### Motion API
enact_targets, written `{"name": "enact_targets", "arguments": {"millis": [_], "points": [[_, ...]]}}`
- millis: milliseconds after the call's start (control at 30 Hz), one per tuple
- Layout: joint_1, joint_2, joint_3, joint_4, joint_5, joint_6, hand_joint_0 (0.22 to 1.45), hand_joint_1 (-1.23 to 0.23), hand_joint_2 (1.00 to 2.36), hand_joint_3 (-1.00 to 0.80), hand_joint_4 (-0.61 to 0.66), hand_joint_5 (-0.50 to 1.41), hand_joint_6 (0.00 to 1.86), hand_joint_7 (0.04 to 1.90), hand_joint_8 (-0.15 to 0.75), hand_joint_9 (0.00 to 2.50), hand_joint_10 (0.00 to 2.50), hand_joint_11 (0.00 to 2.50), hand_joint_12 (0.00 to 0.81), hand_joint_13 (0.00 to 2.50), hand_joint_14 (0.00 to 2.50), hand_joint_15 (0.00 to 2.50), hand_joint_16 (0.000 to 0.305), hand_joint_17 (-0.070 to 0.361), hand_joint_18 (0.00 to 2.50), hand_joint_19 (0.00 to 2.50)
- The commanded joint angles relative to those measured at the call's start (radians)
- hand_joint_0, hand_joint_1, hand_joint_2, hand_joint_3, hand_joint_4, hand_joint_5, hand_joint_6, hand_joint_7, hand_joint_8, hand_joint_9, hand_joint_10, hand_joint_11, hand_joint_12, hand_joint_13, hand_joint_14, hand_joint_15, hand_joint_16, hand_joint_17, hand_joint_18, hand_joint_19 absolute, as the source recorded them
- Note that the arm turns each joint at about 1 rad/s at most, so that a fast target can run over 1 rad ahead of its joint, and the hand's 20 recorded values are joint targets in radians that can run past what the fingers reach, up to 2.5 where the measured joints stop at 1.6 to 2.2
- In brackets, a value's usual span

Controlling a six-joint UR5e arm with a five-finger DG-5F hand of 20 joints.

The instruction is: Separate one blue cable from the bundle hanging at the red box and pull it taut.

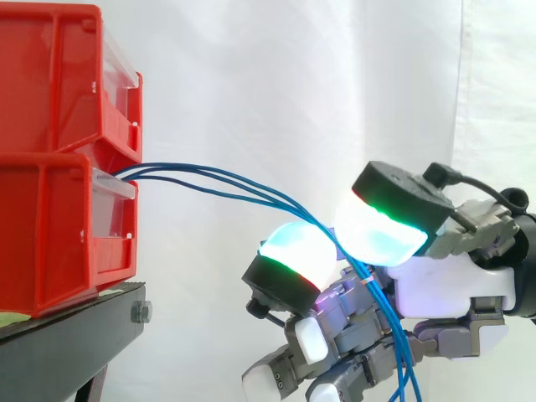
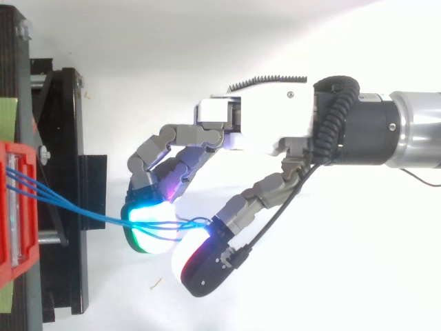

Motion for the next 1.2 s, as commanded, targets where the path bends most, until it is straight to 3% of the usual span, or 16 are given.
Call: {"name": "enact_targets", "arguments": {"millis": [0, 167, 267, 500, 633, 833, 1000, 1167], "points": [[-0.001, 0.000, 0.000, -0.002, 0.000, 0.000, 0.51, -0.78, 1.00, -0.50, 0.13, -0.14, 0.87, 1.14, 0.308, 0.89, 0.01, 0.62, 0.350, 0.59, 0.01, 0.25, 0.046, 0.104, 0.79, 0.35], [-0.001, 0.000, 0.002, -0.002, -0.002, 0.000, 0.48, -0.59, 1.00, -0.50, 0.14, -0.13, 0.82, 1.04, 0.322, 0.90, 0.01, 0.58, 0.365, 0.60, 0.01, 0.25, 0.048, 0.109, 0.78, 0.38], [-0.002, 0.000, 0.000, -0.002, -0.002, 0.000, 0.60, -0.53, 1.00, -0.50, 0.11, -0.13, 0.80, 1.12, 0.302, 0.89, 0.01, 0.58, 0.336, 0.58, 0.01, 0.26, 0.043, 0.097, 0.72, 0.44], [-0.002, 0.000, 0.000, -0.002, 0.000, 0.000, 0.61, -0.62, 1.01, -0.33, 0.11, -0.15, 0.82, 1.09, 0.318, 0.87, 0.01, 0.58, 0.361, 0.57, 0.01, 0.27, 0.047, 0.106, 0.72, 0.43], [-0.002, 0.000, 0.000, -0.002, 0.001, 0.000, 0.62, -0.76, 1.01, -0.26, 0.12, -0.17, 0.83, 1.08, 0.313, 0.82, 0.02, 0.59, 0.366, 0.57, 0.01, 0.27, 0.048, 0.108, 0.72, 0.40], [-0.001, 0.000, 0.000, -0.002, 0.003, 0.000, 0.75, -0.91, 1.01, -0.36, 0.13, -0.21, 0.87, 1.00, 0.286, 0.74, 0.01, 0.59, 0.345, 0.56, 0.01, 0.24, 0.044, 0.099, 0.73, 0.33], [-0.001, 0.000, 0.000, -0.003, 0.003, 0.000, 0.82, -0.93, 1.01, -0.39, 0.12, -0.21, 0.89, 1.02, 0.276, 0.76, 0.01, 0.60, 0.340, 0.57, 0.01, 0.23, 0.043, 0.097, 0.75, 0.33], [0.001, 0.000, 0.000, -0.003, 0.003, 0.000, 0.87, -0.91, 1.01, -0.37, 0.01, -0.20, 0.91, 1.02, 0.266, 0.76, 0.01, 0.60, 0.332, 0.56, 0.01, 0.25, 0.043, 0.096, 0.70, 0.37]]}}
